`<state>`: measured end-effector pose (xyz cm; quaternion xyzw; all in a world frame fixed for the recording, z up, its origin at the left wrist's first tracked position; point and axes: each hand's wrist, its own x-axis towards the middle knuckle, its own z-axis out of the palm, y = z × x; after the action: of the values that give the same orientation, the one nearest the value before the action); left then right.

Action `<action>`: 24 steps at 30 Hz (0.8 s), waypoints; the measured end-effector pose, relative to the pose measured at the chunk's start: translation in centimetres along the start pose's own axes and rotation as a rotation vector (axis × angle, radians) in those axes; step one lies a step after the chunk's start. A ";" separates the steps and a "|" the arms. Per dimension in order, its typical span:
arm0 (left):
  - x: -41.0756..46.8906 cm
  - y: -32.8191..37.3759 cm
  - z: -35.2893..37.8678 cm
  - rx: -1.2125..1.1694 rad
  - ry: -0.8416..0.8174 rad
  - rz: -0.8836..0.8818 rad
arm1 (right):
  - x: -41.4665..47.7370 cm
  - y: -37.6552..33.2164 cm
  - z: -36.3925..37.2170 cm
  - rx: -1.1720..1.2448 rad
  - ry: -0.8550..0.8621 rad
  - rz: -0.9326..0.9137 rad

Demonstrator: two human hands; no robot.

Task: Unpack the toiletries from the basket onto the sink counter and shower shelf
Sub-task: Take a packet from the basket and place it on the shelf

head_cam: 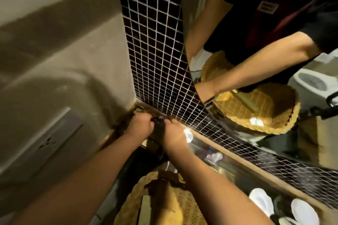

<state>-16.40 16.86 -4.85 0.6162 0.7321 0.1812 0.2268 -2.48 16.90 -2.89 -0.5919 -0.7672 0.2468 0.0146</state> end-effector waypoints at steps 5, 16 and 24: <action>1.1 0.5 0.7 0.076 -0.160 -0.096 | 0.1 -0.5 2.5 -0.282 -0.101 -0.100; 0.5 0.9 2.8 0.499 -0.315 0.085 | 0.6 0.0 5.9 -0.291 -0.260 0.078; -1.4 -3.3 3.3 0.644 -0.323 0.273 | 0.6 -0.8 6.6 -0.171 -0.221 0.187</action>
<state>-17.14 14.83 -9.22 0.7682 0.6177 -0.1290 0.1080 -5.44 14.96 -8.51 -0.6291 -0.7238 0.2444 -0.1435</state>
